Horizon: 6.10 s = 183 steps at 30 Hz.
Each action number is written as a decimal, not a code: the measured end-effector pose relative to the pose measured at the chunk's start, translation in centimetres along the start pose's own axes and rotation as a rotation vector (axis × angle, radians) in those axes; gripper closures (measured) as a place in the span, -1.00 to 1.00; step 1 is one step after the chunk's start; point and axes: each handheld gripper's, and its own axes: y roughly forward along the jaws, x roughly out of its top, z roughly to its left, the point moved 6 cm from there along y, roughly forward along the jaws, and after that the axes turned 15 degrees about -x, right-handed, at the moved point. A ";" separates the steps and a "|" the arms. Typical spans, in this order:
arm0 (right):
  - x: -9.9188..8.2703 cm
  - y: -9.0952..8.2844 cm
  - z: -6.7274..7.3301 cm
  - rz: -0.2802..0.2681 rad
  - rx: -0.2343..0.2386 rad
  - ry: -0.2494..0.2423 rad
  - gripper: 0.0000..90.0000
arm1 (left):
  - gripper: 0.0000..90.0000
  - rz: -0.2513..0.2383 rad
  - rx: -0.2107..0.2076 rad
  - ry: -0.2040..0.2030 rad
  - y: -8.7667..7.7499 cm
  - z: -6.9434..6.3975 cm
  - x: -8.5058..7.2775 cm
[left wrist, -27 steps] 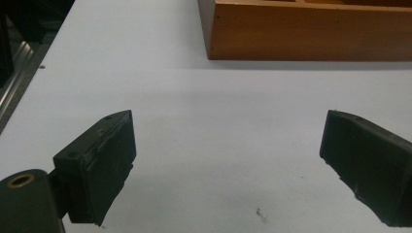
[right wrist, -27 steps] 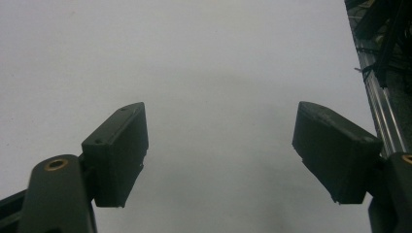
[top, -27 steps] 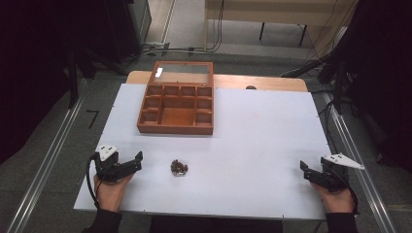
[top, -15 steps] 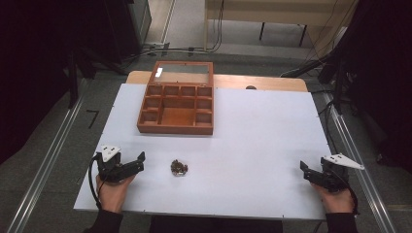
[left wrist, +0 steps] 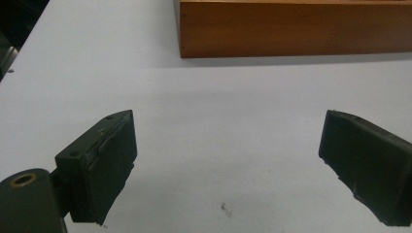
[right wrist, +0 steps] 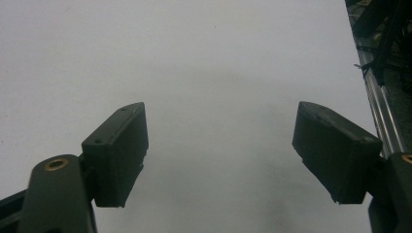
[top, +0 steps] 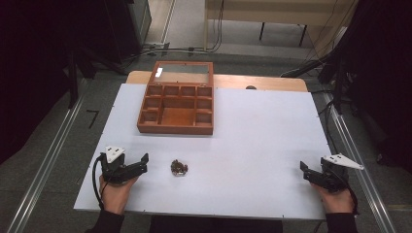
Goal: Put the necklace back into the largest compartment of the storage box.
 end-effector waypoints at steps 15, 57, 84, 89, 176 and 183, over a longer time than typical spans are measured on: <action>0.0 0.0 0.1 0.001 0.006 0.004 -0.58 | -0.83 0.012 -0.025 0.010 0.3 -1.1 -0.1; -0.1 0.1 0.3 0.007 0.010 -0.001 -0.58 | -0.83 0.030 -0.061 0.042 1.2 -3.2 -0.5; -0.1 0.2 0.4 0.010 0.009 -0.001 -0.58 | -0.79 0.038 -0.112 0.062 1.7 -4.8 -0.6; -0.1 0.2 0.4 0.010 0.010 -0.003 -0.58 | -0.79 0.051 -0.132 0.066 1.9 -5.5 -0.8; -0.1 0.3 0.5 0.016 0.009 -0.007 -0.57 | -0.16 0.119 -0.321 0.154 4.6 -10.8 -1.5; -0.2 0.3 0.5 0.019 0.008 -0.009 -0.57 | 0.14 0.123 -0.322 0.166 4.6 -10.9 -1.6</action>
